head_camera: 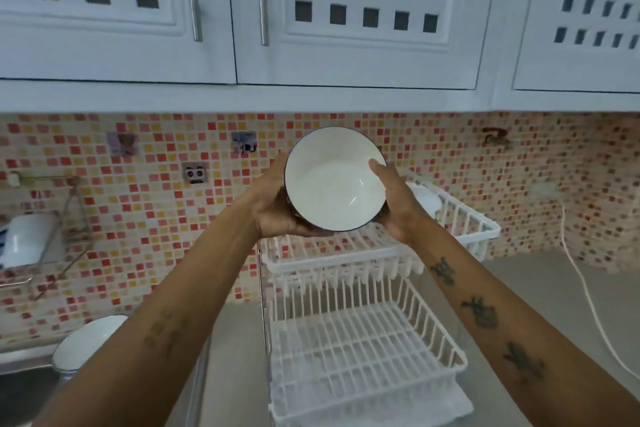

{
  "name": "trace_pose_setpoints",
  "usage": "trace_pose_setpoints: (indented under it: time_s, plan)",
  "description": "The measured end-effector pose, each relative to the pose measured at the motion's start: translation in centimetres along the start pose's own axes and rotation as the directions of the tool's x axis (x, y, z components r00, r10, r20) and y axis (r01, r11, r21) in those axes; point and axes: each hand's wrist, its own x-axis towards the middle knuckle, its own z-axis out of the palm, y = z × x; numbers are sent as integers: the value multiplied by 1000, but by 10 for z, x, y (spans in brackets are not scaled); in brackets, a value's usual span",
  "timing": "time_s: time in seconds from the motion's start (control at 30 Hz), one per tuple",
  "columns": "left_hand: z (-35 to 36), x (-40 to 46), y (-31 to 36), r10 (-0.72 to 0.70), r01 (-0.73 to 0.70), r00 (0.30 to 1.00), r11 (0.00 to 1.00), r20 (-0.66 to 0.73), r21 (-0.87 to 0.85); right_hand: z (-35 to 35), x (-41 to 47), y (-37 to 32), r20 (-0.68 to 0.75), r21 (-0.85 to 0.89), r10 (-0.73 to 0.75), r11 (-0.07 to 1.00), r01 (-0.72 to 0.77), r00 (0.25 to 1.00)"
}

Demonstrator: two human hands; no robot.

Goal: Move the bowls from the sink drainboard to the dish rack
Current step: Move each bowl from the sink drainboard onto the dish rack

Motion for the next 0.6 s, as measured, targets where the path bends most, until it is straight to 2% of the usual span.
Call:
trace_pose_setpoints:
  time_s: [0.07,0.13,0.2,0.3,0.37,0.43,0.6]
  plan:
    - [3,8,-1,94,-68,983,984,-159,165,-11,16,-3,37,-134,110,986,-104,993]
    - [4,16,-5,272,-137,934,872,-233,469,-15,30,-4,36,-185,213,962,-203,976]
    - [2,22,-15,467,-225,868,675,-171,703,-16,48,-1,38,-220,280,939,-266,959]
    - [-4,31,-32,614,-257,788,394,-44,882,-13,69,10,61,-282,357,902,-327,932]
    - [-7,37,-42,641,-227,767,221,34,949,-6,72,16,114,-373,378,873,-313,919]
    - [-10,43,-47,625,-179,776,96,81,979,-1,74,23,134,-450,370,849,-276,919]
    - [-8,45,-54,538,-100,837,-27,99,995,-3,88,35,112,-516,385,810,-277,916]
